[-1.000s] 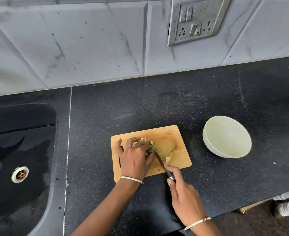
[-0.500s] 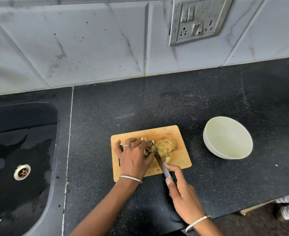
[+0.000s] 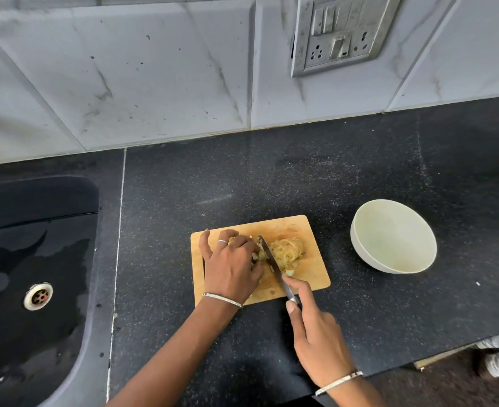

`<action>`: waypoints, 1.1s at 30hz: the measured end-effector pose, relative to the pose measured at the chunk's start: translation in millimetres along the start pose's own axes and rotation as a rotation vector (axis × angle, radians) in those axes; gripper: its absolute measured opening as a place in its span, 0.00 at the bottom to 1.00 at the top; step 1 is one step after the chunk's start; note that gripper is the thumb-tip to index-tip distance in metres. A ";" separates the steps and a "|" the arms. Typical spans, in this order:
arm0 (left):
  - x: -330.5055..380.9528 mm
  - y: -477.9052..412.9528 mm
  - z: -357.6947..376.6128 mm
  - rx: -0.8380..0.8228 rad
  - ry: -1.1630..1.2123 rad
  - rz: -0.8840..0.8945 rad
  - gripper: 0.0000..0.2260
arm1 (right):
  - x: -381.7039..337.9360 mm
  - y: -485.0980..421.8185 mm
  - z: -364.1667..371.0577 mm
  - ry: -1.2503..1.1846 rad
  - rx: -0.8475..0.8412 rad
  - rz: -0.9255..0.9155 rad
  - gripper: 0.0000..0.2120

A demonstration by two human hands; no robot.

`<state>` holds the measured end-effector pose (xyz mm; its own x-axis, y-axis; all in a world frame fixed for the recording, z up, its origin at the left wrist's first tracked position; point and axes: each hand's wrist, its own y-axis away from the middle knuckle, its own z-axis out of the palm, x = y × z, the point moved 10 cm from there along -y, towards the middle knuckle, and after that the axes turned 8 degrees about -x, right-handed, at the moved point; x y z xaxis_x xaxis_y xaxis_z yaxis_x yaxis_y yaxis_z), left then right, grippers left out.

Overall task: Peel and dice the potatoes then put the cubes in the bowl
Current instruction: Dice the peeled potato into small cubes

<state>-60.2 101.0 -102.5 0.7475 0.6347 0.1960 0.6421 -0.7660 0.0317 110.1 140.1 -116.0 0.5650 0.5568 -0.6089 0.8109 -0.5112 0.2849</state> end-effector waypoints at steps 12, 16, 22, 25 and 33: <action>-7.4 0.4 3.3 -0.038 0.009 -0.018 0.11 | -3.1 0.4 -6.7 0.028 0.001 0.003 0.21; -6.4 -1.4 5.3 -0.061 0.008 -0.025 0.13 | -11.3 1.3 -9.4 0.038 0.017 -0.028 0.20; -12.5 4.2 4.2 -0.020 0.081 -0.072 0.13 | -9.3 -0.2 -3.4 0.065 -0.017 -0.015 0.21; -13.6 5.5 2.7 -0.001 0.112 -0.073 0.11 | -7.9 -1.6 -3.1 0.072 -0.016 -0.010 0.21; -18.5 4.2 -1.7 -0.020 0.158 -0.073 0.09 | -7.3 -3.1 -2.9 0.082 -0.039 -0.012 0.18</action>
<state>-71.6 85.8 -104.3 0.6621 0.6658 0.3439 0.6889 -0.7214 0.0704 103.9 139.6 -110.3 0.5649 0.6151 -0.5500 0.8218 -0.4795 0.3079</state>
